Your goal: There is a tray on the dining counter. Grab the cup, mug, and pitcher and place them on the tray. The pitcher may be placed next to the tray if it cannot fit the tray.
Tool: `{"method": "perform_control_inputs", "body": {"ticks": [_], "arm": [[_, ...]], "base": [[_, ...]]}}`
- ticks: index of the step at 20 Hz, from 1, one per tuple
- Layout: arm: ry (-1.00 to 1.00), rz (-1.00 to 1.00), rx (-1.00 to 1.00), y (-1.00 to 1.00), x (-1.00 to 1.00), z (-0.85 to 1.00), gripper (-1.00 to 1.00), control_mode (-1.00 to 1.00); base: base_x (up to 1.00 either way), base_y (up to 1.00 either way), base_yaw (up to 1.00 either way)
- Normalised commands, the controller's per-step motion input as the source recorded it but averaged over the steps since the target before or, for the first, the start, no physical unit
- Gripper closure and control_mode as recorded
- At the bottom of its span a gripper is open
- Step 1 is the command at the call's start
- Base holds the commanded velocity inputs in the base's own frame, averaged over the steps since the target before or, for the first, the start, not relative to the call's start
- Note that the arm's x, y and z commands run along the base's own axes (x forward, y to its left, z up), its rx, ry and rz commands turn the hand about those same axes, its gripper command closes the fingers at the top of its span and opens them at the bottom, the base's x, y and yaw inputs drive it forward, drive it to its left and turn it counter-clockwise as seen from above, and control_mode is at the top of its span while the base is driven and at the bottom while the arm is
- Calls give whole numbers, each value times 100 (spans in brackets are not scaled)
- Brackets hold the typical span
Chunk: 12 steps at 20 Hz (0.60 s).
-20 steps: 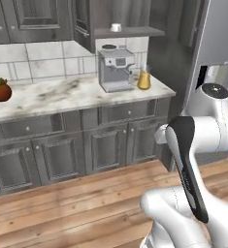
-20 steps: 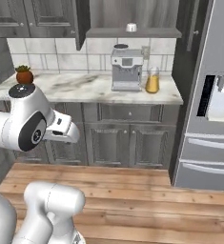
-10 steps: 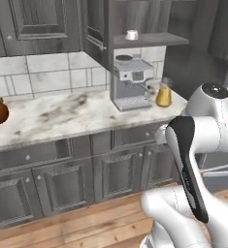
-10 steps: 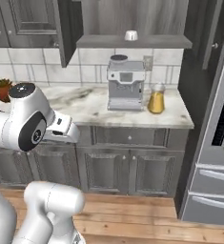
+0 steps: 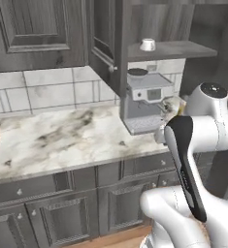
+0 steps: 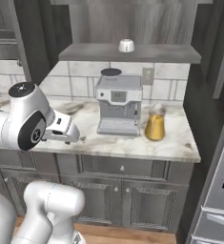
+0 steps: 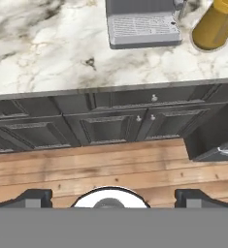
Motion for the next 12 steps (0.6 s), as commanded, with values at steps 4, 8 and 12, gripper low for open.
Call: {"method": "perform_control_inputs", "body": {"ticks": [4,8,12], "arm": [[0,0,0,0,0,0,-100,100],[0,0,0,0,0,0,-100,100],[0,0,0,0,0,0,-100,100]], "base": [[44,-67,20],[29,-52,18],[46,0,4]]}}
